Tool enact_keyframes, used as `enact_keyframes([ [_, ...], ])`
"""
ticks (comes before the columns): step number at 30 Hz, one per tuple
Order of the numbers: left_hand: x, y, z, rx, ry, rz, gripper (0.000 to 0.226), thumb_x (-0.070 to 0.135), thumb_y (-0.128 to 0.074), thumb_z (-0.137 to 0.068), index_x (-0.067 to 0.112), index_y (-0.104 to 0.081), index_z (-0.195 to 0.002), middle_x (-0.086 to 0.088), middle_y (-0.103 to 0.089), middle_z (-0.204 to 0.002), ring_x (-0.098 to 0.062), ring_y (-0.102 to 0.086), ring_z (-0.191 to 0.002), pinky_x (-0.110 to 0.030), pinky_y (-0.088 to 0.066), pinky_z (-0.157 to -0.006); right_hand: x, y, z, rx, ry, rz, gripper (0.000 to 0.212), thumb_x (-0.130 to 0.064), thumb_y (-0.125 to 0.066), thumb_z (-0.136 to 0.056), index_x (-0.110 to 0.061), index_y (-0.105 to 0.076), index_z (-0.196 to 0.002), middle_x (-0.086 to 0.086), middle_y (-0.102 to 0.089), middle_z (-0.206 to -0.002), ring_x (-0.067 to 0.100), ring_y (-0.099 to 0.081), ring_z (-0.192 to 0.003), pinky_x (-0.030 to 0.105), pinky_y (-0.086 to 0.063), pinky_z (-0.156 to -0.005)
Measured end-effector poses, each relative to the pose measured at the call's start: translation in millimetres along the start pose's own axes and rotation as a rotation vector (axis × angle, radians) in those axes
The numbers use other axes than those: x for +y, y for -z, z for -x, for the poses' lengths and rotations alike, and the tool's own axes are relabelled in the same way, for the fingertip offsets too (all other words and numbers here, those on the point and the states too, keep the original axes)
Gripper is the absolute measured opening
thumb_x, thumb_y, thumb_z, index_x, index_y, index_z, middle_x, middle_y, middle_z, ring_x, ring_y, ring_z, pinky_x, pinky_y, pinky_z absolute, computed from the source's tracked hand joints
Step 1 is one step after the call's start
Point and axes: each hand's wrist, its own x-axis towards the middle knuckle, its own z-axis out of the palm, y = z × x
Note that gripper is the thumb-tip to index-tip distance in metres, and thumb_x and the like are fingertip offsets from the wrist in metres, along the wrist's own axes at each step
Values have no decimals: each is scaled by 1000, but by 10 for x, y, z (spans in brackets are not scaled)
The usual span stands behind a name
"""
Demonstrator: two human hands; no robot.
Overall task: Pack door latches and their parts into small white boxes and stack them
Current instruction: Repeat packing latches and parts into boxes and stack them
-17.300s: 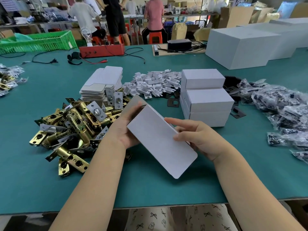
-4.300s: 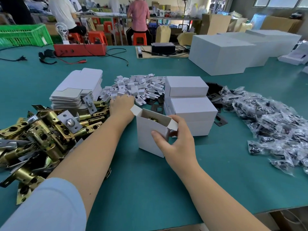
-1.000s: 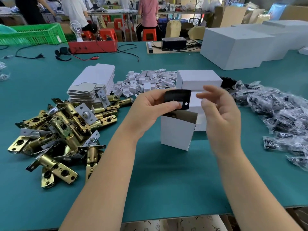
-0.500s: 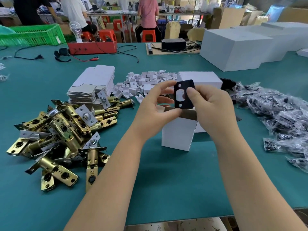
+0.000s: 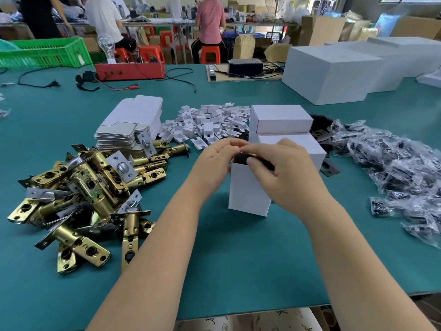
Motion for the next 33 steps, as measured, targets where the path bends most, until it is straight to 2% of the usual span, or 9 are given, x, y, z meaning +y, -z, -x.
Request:
enact_keyframes([
  [2, -6, -5, 1, 1, 9, -18, 30, 5, -40, -97, 18, -67, -94, 3, -69, -87, -6, -62, -80, -22, -50, -75, 16, -13, 3, -3, -18, 8, 28, -17, -59, -91, -23, -67, -116, -12, -62, -77, 19, -47, -84, 40, -39, -84],
  [4, -12, -6, 2, 11, 11, -38, 30, 6, -40, -97, 20, -67, -94, 3, -69, -88, -8, -61, -83, -27, -49, -79, 47, -18, 25, 43, -5, -56, 26, -19, -58, -91, -22, -66, -115, -16, -60, -83, 9, -43, -83, 30, -37, -82],
  [8, -28, 7, 3, 3, 5, -35, 28, 10, -46, -95, 25, -68, -88, 14, -71, -80, -1, -62, -79, -22, -49, -73, 140, 18, 99, 348, -50, -226, 19, -16, -55, -86, -22, -67, -101, -20, -57, -89, 7, -52, -90, 16, -39, -84],
  [11, -33, 25, 20, -46, 5, -32, 17, 22, -57, -78, 30, -70, -86, 12, -73, -87, -2, -63, -81, -19, -49, -77, 365, 92, 109, 565, -175, -308, 19, -17, -51, -86, -28, -63, -96, -11, -62, -90, 14, -56, -87, 23, -43, -82],
  [14, -44, 36, 35, -69, 9, -32, 20, 23, -58, -73, 33, -72, -83, 8, -72, -92, -6, -62, -85, -22, -45, -82, 774, 218, 34, 705, -444, -347, 24, -17, -48, -83, -24, -63, -100, -7, -63, -90, 10, -55, -78, 28, -46, -73],
  [16, -42, 27, 39, -69, 16, -26, 20, 24, -56, -74, 32, -73, -80, 7, -71, -88, -7, -60, -83, -23, -43, -79, 1123, 259, -6, 548, -624, -156, 32, -12, -47, -84, -16, -64, -111, -1, -65, -98, 13, -57, -89, 33, -48, -87],
  [18, -43, 12, 39, -69, 23, -22, 20, 24, -54, -74, 30, -73, -78, 8, -70, -81, -6, -58, -78, -22, -42, -74, 1441, 212, 8, 221, -746, 98, 38, -12, -50, -88, -11, -60, -124, 13, -63, -119, 31, -53, -111, 42, -41, -99],
  [21, -49, 10, 41, -79, 32, -11, 22, 23, -53, -75, 27, -73, -80, 8, -70, -80, -6, -59, -77, -21, -43, -71, 1598, 52, 69, -128, -855, 387, 45, -30, -50, -94, -14, -52, -136, 19, -48, -138, 40, -40, -124, 42, -35, -100],
  [33, -52, 25, 56, -108, 38, 22, 25, 22, -51, -76, 31, -75, -78, 5, -71, -82, -8, -61, -76, -16, -47, -65, 1671, -13, 65, -16, -886, 435, 35, -34, -51, -95, -23, -61, -127, 18, -42, -135, 39, -35, -120, 40, -34, -98],
])
